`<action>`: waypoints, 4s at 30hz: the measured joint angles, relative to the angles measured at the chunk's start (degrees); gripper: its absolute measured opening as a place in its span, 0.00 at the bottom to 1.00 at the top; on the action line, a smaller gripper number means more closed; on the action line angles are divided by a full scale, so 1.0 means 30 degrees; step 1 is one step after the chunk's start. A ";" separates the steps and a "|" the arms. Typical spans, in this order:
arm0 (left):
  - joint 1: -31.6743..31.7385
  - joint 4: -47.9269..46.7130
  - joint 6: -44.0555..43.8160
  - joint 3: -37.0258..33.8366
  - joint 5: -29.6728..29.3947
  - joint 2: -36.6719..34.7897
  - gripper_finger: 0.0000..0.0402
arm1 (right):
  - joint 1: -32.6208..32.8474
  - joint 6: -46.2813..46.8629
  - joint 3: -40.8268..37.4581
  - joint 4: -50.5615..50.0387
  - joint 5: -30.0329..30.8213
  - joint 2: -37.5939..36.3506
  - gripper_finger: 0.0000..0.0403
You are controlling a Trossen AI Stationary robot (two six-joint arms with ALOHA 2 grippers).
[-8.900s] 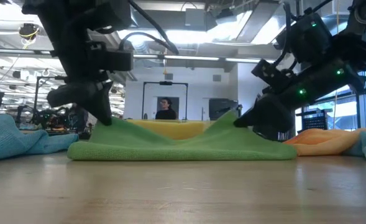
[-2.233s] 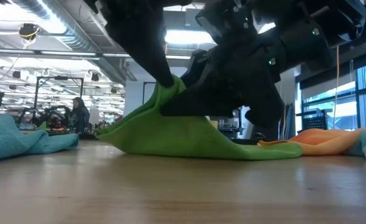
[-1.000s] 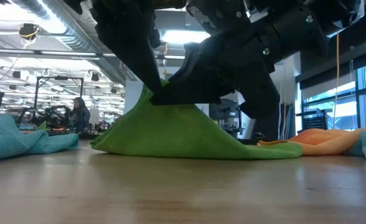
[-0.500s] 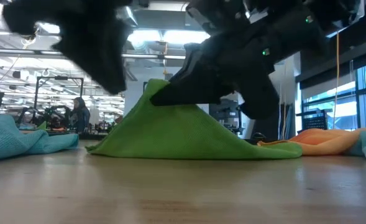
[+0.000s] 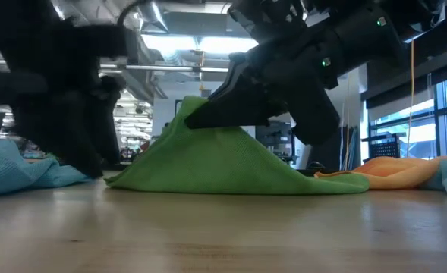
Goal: Fold microfiber towels
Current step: Fold the green towel
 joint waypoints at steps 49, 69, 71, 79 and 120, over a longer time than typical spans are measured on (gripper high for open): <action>0.0066 0.1619 0.2390 -0.2031 -0.6111 0.0391 0.00 | -0.0014 0.0460 -0.0029 -0.1020 0.2670 -0.2083 0.00; 0.2411 -0.5149 0.8919 0.3568 -0.9441 -0.9210 0.00 | -0.5079 -0.0758 0.0007 -0.6288 -0.0928 -1.1669 0.00; 0.3393 -0.5150 0.9905 0.3767 -0.8785 -0.9698 0.00 | -0.6057 -0.0799 0.0007 -0.6377 -0.2025 -1.2109 0.00; 0.8216 -0.5098 1.4930 0.5969 -0.6537 -0.9796 0.00 | -0.9657 -0.0964 0.0007 -0.6249 -0.5413 -1.2731 0.00; -0.0610 -0.4055 0.4653 0.6582 0.1340 0.1405 0.00 | 0.0954 0.6834 -1.0477 0.2712 -0.1838 -0.8305 0.00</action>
